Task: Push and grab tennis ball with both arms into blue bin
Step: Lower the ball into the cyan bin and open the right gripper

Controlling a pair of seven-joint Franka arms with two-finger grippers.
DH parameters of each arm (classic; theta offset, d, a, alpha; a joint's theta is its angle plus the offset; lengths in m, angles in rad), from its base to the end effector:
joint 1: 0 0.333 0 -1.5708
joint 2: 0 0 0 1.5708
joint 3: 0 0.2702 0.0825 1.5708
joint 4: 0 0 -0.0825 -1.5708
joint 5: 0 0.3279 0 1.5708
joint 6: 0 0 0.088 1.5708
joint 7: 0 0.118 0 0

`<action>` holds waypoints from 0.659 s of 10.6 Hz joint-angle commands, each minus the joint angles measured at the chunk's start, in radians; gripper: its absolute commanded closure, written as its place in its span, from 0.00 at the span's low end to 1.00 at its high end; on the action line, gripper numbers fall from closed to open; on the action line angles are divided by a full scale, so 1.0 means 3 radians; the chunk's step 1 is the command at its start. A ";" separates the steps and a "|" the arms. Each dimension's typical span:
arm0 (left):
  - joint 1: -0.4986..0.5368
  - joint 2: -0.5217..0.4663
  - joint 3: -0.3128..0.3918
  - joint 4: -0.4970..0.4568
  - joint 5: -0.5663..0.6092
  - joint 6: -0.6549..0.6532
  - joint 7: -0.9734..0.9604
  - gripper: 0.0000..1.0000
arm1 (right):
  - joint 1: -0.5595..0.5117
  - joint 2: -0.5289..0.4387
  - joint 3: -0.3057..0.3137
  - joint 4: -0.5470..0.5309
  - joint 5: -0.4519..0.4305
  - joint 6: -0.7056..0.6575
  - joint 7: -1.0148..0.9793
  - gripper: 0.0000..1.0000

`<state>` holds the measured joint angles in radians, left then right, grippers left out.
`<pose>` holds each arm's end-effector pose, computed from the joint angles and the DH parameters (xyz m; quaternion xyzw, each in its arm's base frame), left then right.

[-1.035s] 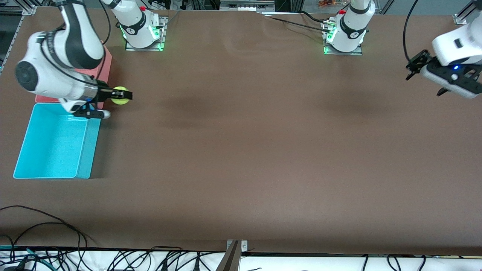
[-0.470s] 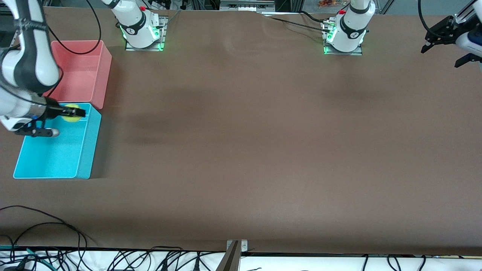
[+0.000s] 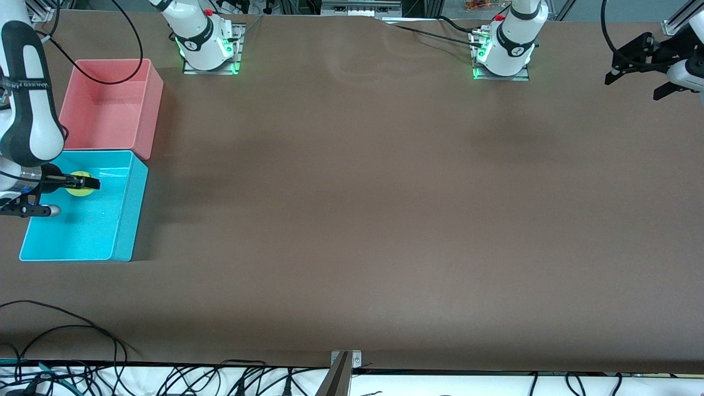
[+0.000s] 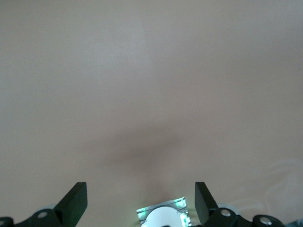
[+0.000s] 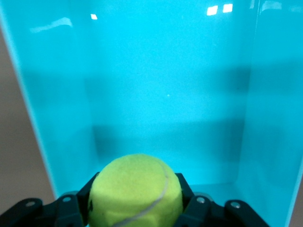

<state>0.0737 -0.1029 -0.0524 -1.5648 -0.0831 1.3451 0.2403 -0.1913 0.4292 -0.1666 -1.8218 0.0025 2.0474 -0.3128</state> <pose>0.4451 -0.0030 0.6008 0.9908 -0.1156 -0.0529 0.0456 0.5231 -0.1911 0.2720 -0.9944 0.0191 0.1044 0.0003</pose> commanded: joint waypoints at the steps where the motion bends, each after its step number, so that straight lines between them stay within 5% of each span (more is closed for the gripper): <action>1: -0.0062 0.0098 0.0006 0.0077 0.0169 0.0362 -0.0228 0.00 | -0.0160 0.0246 0.0029 0.0110 -0.0039 0.0276 -0.0291 0.95; 7: -0.0357 0.0200 0.0173 0.0067 0.0175 0.0532 -0.0463 0.00 | -0.0323 0.0451 0.0029 0.0100 -0.0029 0.0416 -0.0573 0.94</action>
<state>0.0463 -0.0540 -0.0498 -1.5652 -0.0524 1.4939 0.1593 -0.2634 0.5347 -0.1667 -1.8172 0.0024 2.1694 -0.4476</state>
